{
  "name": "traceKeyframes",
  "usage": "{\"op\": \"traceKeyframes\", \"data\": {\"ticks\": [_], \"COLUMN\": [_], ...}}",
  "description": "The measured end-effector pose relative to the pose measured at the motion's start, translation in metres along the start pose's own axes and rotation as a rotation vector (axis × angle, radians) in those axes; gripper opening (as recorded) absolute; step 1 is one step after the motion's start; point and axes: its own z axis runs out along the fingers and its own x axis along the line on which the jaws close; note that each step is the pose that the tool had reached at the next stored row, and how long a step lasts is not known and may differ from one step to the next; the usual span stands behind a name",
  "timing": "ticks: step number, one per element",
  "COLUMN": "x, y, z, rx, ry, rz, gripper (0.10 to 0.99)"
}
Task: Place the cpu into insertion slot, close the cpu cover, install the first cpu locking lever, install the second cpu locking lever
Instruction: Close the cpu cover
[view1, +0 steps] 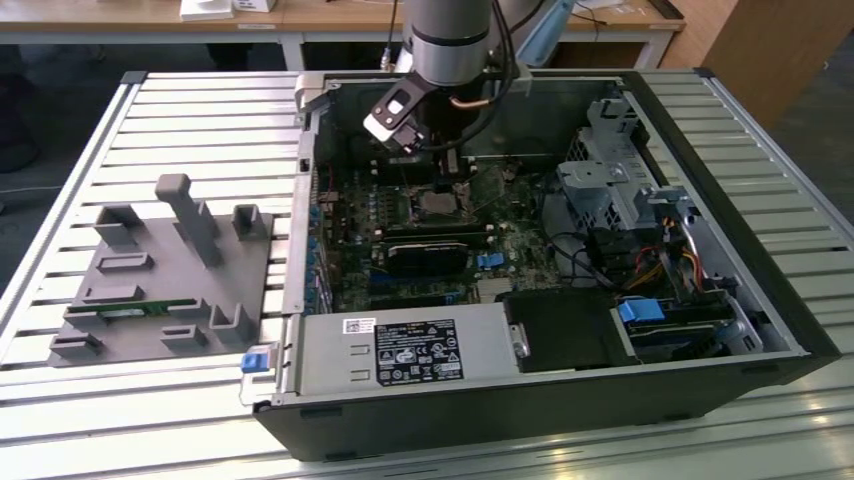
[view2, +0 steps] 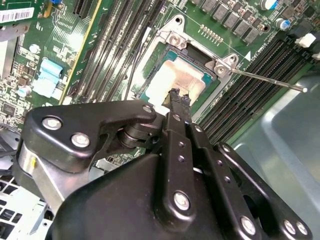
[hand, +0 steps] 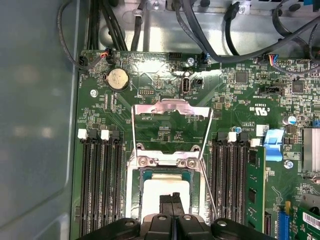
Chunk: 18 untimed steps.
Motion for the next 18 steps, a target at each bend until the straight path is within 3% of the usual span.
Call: {"op": "traceKeyframes", "data": {"ticks": [6,18], "x": [0.0,-0.0001], "y": [0.0003,0.0077], "z": [-0.007,-0.0087], "rx": [0.0,0.001], "ry": [0.0002,0.0004], "rz": [0.0,0.0], "gripper": [0.106,0.106]}}
